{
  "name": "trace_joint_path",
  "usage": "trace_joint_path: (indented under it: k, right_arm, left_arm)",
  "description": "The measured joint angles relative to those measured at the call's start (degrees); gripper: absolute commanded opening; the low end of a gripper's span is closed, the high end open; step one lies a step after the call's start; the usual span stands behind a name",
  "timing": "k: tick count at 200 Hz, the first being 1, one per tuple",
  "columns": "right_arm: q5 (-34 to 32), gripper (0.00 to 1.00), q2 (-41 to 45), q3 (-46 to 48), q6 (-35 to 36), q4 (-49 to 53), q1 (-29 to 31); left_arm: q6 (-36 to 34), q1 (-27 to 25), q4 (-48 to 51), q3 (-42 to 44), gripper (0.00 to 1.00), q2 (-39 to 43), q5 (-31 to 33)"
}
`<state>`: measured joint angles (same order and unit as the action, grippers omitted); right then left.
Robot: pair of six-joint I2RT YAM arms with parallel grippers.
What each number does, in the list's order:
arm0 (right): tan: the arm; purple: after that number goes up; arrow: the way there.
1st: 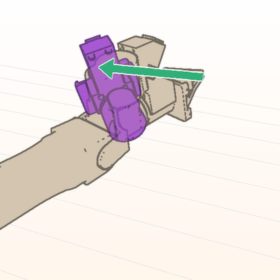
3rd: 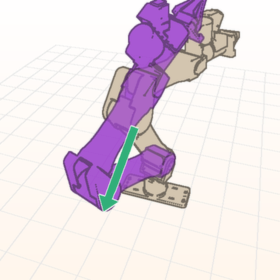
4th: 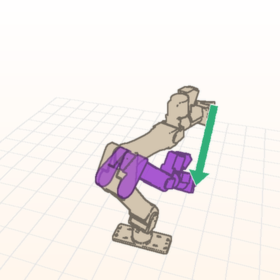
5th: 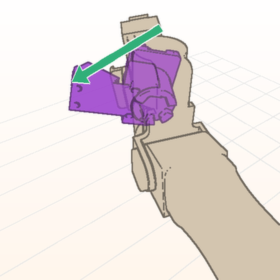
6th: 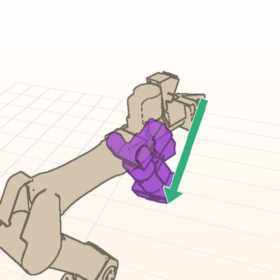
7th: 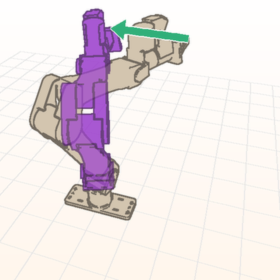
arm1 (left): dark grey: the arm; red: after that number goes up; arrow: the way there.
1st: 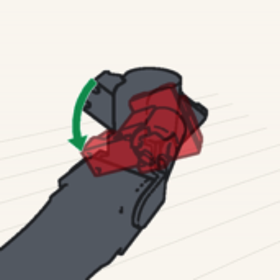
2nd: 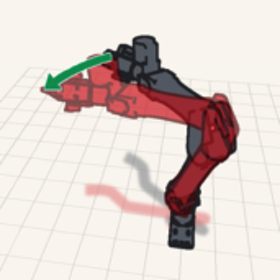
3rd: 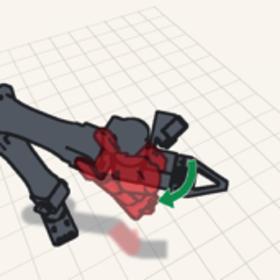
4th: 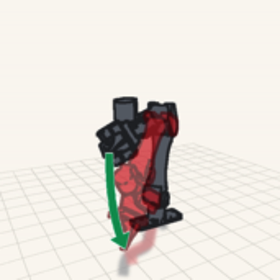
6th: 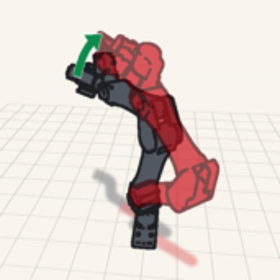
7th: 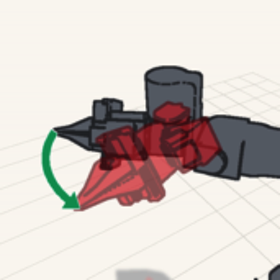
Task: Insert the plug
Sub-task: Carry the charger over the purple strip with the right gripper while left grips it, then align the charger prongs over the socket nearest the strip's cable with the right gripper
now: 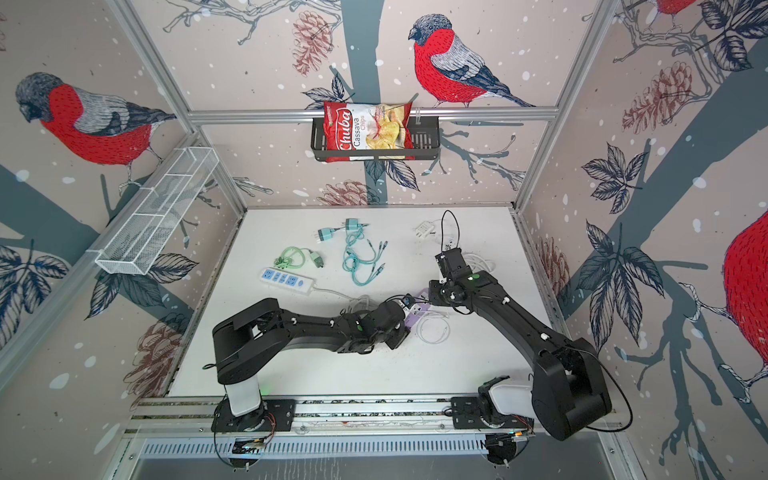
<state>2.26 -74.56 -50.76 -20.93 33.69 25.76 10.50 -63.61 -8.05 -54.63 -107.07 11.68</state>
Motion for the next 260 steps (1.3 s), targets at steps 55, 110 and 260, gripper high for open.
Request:
trace_joint_path:
  k: [55,110,260]
  right_arm:
    - [0.11,0.1,-2.05,-1.05,1.44,-0.37,0.76]
    - [-1.14,0.1,-5.51,-2.73,3.67,-2.4,1.64]
    - [-4.15,0.1,-16.15,-11.82,9.03,-3.82,6.47]
  left_arm:
    - [0.24,1.27,0.0,0.52,0.6,-0.24,6.49]
    - [1.07,6.47,-3.04,1.2,0.6,-0.9,8.04]
    - [-1.84,7.96,-4.94,4.98,0.63,6.51,7.37]
